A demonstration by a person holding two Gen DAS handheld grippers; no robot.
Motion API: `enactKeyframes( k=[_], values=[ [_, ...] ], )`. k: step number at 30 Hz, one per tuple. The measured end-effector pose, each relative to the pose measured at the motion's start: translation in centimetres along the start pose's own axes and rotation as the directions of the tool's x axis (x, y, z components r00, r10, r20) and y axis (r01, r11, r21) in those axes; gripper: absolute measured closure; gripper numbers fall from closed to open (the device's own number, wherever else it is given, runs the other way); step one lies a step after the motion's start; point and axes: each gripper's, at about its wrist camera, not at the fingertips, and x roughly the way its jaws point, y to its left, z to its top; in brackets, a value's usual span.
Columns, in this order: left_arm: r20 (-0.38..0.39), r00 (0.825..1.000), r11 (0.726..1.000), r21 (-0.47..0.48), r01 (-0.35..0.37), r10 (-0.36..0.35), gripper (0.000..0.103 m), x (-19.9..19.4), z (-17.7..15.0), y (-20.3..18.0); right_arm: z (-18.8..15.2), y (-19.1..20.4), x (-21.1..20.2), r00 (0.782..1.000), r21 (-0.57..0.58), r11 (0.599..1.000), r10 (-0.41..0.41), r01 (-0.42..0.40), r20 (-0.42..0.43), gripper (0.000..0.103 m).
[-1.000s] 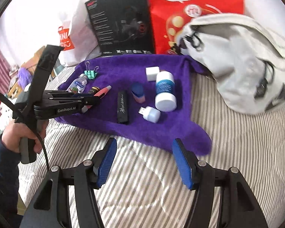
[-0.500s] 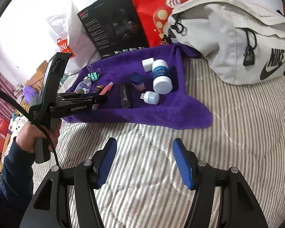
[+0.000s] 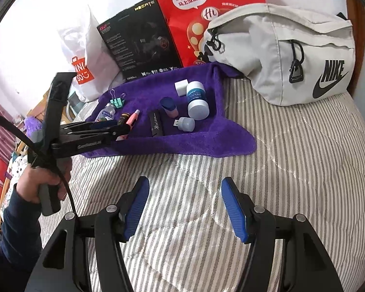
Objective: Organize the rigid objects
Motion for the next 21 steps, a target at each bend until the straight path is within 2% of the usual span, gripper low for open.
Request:
enactKeyframes(
  k=[4, 5, 7, 9, 11, 13, 17, 21],
  values=[
    [0.039, 0.999, 1.0, -0.026, -0.015, 0.016, 0.026, -2.1, -1.4, 0.3, -0.3, 1.1, -0.7, 0.998, 0.004, 0.998, -0.06, 0.06, 0.03, 0.021],
    [0.046, 0.999, 0.999, -0.041, -0.021, 0.023, 0.017, -2.7, -1.9, 0.6, -0.4, 1.3, -0.8, 0.997, 0.008, 0.998, -0.065, 0.065, 0.035, 0.019],
    [0.06, 0.998, 0.997, -0.069, -0.017, 0.021, 0.011, -3.8, -3.1, 1.1, -0.5, 1.9, -1.1, 0.997, 0.015, 0.998, -0.067, 0.066, 0.041, 0.019],
    [0.071, 0.997, 0.995, -0.097, -0.016, 0.023, 0.0, -4.9, -4.3, 1.6, -0.8, 2.6, -1.4, 0.996, 0.024, 0.997, -0.08, 0.079, 0.043, 0.016],
    [0.055, 0.998, 0.989, -0.141, -0.034, 0.042, 0.0, -5.4, -5.4, 2.2, -1.1, 3.3, -1.6, 0.993, 0.026, 0.994, -0.108, 0.106, 0.051, 0.004],
    [0.043, 0.998, 0.986, -0.162, -0.045, 0.053, 0.0, -6.0, -6.6, 2.6, -1.5, 4.1, -1.8, 0.99, 0.024, 0.992, -0.127, 0.125, 0.056, 0.001],
    [0.038, 0.992, 0.98, -0.165, -0.112, 0.12, 0.0, -7.1, -8.9, 2.8, -2.4, 5.7, -2.0, 0.988, 0.03, 0.99, -0.139, 0.138, 0.06, 0.0],
    [0.043, 0.994, 0.978, -0.189, -0.093, 0.103, 0.0, -8.0, -10.6, 2.9, -3.2, 7.0, -2.3, 0.982, 0.018, 0.984, -0.177, 0.177, 0.06, 0.0]
  ],
)
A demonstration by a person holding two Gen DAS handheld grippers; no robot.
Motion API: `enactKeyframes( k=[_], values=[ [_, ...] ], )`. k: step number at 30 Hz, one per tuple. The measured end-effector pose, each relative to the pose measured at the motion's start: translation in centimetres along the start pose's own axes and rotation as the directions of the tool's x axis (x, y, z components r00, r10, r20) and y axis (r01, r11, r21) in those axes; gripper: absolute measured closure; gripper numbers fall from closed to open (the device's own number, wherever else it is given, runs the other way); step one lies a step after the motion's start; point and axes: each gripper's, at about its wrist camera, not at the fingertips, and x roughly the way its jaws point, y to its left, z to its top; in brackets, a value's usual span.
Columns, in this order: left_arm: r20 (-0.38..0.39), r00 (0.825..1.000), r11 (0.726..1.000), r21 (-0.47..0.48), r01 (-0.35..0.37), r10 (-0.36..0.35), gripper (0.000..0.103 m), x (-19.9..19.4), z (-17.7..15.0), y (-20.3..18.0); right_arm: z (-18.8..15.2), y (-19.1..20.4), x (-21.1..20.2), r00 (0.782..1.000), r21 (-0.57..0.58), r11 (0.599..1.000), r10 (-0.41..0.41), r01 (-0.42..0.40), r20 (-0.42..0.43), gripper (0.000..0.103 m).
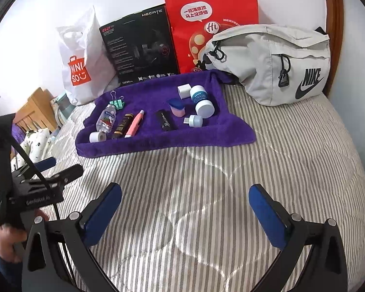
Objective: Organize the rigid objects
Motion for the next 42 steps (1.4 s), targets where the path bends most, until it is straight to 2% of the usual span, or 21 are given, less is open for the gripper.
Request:
enactKeyframes(
  k=[2, 4, 6, 11, 16, 21, 28, 42],
  values=[
    [0.016, 1.0, 1.0, -0.003, -0.005, 0.005, 0.0, -0.6, -0.6, 0.2, -0.4, 0.4, -0.3, 1.0, -0.008, 1.0, -0.011, 0.011, -0.004, 0.0],
    [0.04, 0.998, 0.998, 0.008, -0.056, 0.055, 0.0, -1.2, -1.1, 0.2, -0.7, 0.6, -0.8, 1.0, -0.007, 1.0, -0.019, 0.019, 0.002, 0.0],
    [0.058, 0.995, 0.997, 0.024, -0.077, 0.076, 0.0, -1.8, -1.3, 0.0, -1.0, 0.7, -1.1, 1.0, -0.006, 1.0, -0.023, 0.023, 0.004, 0.0],
    [0.07, 0.995, 0.997, 0.032, -0.07, 0.068, 0.0, -2.7, -1.9, -0.1, -1.9, 0.9, -1.3, 0.999, -0.006, 0.999, -0.037, 0.037, 0.011, 0.0],
    [0.074, 0.99, 0.993, 0.022, -0.119, 0.117, 0.0, -3.0, -2.5, -0.1, -2.5, 0.7, -1.0, 0.999, 0.013, 0.999, -0.048, 0.048, 0.005, 0.0],
    [0.073, 0.993, 0.996, 0.003, -0.092, 0.092, 0.0, -3.6, -3.0, 0.5, -2.8, 0.7, -1.3, 0.998, 0.018, 0.999, -0.052, 0.051, 0.021, 0.0],
    [0.083, 0.99, 0.993, 0.002, -0.119, 0.118, 0.0, -4.3, -3.7, 0.8, -3.7, 0.8, -1.6, 0.998, 0.003, 0.998, -0.067, 0.067, 0.021, 0.0],
    [0.076, 0.991, 0.992, 0.039, -0.118, 0.115, 0.0, -5.1, -4.2, 0.3, -4.5, 1.1, -1.6, 0.997, -0.011, 0.997, -0.082, 0.082, 0.013, 0.0]
  ],
)
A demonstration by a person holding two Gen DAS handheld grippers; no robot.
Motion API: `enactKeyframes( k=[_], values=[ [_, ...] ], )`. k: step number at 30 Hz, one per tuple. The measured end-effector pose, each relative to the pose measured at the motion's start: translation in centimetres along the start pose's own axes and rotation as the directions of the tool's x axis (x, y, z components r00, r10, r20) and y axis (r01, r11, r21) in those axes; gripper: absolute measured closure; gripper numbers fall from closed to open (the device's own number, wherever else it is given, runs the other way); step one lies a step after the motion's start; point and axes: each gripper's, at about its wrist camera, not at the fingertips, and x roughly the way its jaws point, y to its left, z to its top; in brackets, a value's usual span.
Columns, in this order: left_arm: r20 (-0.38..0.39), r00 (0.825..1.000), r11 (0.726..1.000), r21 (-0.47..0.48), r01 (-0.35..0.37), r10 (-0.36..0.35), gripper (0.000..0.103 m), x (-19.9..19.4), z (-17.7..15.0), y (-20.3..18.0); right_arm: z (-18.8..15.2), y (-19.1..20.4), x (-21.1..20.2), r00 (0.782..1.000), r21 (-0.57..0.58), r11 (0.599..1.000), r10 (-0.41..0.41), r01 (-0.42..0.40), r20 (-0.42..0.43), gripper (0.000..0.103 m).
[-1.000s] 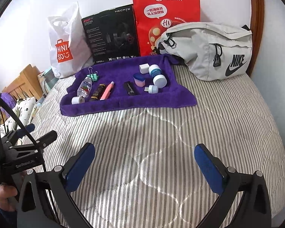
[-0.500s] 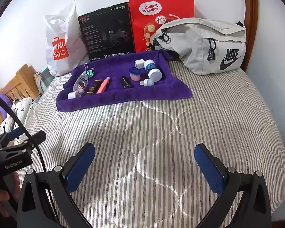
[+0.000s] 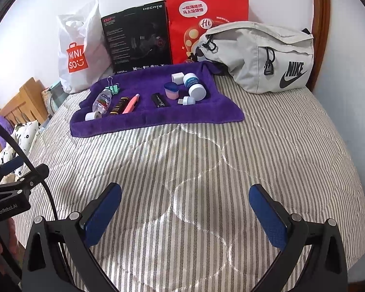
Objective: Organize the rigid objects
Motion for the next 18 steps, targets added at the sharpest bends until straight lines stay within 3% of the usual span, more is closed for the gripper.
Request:
enactKeyframes(
  k=[18],
  values=[
    [-0.001, 1.0, 1.0, -0.011, -0.004, 0.004, 0.0, -0.76, -0.17, 0.64, -0.36, 0.55, -0.72, 1.0, -0.027, 1.0, -0.003, 0.003, 0.002, 0.0]
  ],
)
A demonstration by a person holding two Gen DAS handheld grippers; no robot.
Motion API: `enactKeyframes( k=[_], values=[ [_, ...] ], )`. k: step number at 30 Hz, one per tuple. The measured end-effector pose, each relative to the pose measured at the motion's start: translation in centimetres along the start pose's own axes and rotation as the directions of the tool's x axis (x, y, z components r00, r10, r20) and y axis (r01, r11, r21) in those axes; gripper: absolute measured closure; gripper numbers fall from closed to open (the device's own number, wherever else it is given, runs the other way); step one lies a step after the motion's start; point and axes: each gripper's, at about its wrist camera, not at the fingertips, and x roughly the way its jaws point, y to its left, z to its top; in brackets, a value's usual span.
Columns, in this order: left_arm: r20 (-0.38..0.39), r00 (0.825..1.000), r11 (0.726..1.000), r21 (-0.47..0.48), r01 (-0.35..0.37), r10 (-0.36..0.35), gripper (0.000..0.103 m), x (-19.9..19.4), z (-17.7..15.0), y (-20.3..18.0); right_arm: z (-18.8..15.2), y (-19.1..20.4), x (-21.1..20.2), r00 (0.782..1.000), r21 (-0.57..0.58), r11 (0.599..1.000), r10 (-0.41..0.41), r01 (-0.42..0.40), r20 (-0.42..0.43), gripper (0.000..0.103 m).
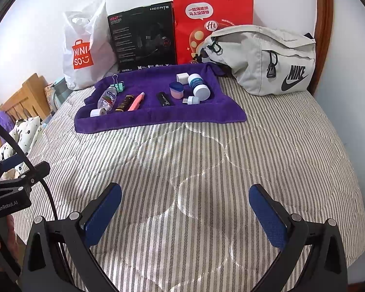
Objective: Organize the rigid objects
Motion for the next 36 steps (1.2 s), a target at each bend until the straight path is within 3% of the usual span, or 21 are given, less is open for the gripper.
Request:
enactKeyframes(
  k=[36],
  values=[
    [0.001, 1.0, 1.0, 0.018, 0.003, -0.003, 0.0, -0.26, 0.07, -0.57, -0.31, -0.12, -0.18, 1.0, -0.005, 1.0, -0.007, 0.007, 0.0, 0.0]
  ],
)
